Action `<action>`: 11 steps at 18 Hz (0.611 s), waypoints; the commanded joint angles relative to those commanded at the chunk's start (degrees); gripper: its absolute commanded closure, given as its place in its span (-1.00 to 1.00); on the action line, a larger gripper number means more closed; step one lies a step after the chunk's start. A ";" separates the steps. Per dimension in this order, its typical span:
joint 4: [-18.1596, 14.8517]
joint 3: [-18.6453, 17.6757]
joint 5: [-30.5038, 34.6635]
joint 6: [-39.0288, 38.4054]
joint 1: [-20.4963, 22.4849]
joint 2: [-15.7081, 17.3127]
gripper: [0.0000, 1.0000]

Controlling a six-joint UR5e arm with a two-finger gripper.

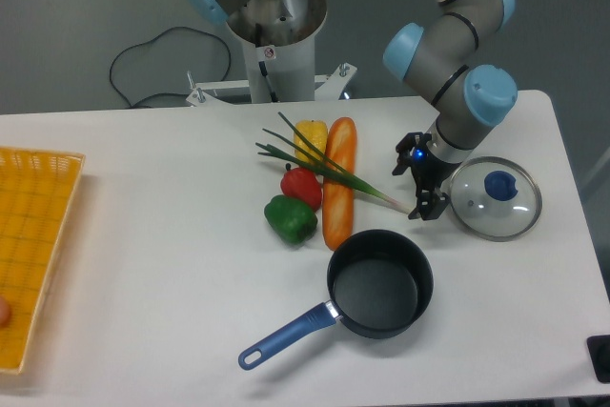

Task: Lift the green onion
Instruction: 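Lower the gripper onto the green onion root end and close it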

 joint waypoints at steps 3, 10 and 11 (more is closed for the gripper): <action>0.00 -0.09 -0.17 0.09 0.00 -0.26 -0.90; 0.00 -0.09 -0.53 -0.61 -0.18 -0.70 -0.63; -0.09 -0.09 -0.61 -0.70 -0.18 -0.88 -0.63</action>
